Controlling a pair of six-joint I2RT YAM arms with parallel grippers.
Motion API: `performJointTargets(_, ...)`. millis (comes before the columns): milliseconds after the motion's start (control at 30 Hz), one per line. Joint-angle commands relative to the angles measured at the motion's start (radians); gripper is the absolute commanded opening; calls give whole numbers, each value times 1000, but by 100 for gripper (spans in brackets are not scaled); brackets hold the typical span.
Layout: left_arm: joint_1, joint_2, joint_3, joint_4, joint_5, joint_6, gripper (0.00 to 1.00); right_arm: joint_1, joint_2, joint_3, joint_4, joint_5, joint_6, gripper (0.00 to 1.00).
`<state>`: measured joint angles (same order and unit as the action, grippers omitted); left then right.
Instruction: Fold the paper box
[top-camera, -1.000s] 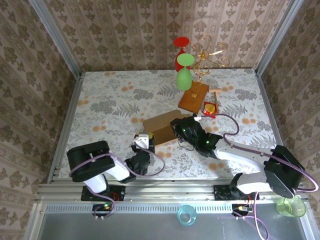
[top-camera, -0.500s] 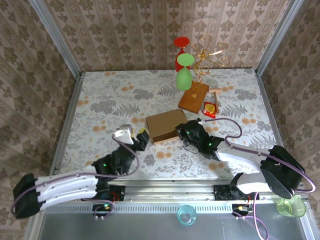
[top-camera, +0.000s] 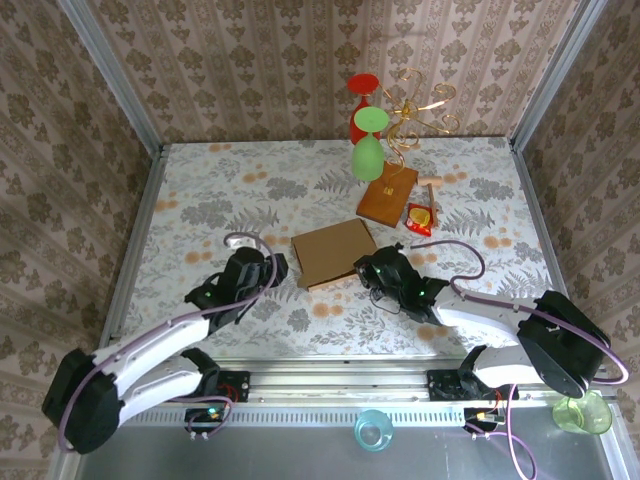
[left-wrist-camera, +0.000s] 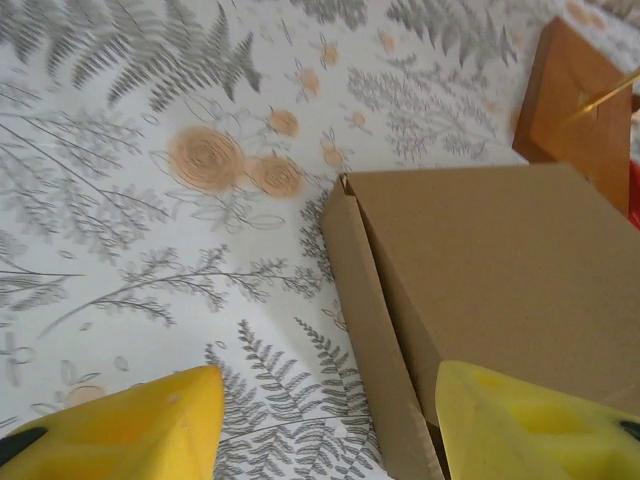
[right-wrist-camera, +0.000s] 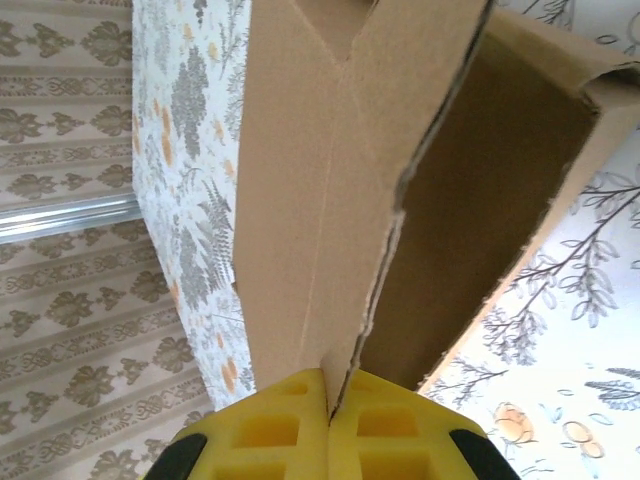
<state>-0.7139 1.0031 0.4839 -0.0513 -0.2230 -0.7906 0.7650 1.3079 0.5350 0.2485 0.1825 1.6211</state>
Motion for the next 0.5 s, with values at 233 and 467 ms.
performJointTargets(233,22,240,43,216,153,-27,59,-20,61,-31,-34,-32,-61,0)
performJointTargets(467,20,328,43,319,195,-39,57,-21,126,-46,-7,-49,-65,0)
